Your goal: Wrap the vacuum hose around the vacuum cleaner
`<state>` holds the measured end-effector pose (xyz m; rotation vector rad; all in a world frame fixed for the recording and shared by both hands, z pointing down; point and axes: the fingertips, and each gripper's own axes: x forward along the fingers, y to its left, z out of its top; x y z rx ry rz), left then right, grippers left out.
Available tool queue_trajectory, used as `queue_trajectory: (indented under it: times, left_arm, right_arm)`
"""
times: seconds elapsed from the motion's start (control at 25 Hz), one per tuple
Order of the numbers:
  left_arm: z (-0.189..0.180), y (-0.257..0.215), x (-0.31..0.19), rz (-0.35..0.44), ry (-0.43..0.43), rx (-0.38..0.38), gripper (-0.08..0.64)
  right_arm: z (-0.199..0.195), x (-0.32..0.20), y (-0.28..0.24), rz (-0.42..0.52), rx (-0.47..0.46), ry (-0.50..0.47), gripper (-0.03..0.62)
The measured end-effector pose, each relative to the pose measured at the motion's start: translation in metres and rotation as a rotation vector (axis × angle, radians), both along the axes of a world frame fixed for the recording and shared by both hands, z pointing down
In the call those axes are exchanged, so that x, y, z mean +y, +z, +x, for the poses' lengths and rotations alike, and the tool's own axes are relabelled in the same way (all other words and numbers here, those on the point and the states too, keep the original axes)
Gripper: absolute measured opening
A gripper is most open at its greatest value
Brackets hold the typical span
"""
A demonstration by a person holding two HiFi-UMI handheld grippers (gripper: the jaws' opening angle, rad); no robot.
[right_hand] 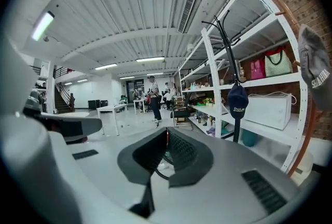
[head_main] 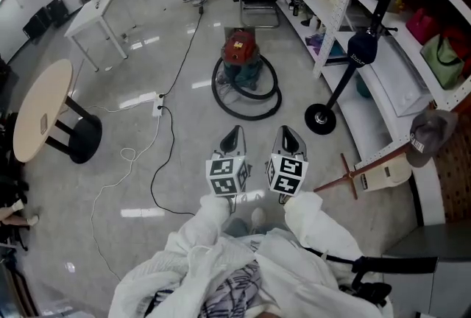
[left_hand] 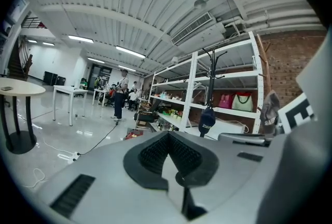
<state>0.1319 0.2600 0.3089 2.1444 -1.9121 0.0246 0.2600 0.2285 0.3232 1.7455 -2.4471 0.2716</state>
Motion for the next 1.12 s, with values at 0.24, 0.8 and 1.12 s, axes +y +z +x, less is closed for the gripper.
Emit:
queue_trajectory:
  times: [0.24, 0.8, 1.12]
  left_arm:
    - [-0.004, 0.003, -0.013, -0.009, -0.018, -0.015, 0.003]
    - [-0.016, 0.008, -0.034, -0.013, -0.020, -0.015, 0.003]
    - [-0.022, 0.010, -0.039, -0.023, -0.017, 0.004, 0.003]
  right_arm:
    - [-0.006, -0.014, 0.006, -0.008, 0.032, -0.034, 0.014]
    - [-0.018, -0.040, 0.010, -0.014, 0.058, -0.040, 0.014]
    - [-0.021, -0.047, 0.015, -0.031, 0.059, -0.015, 0.014]
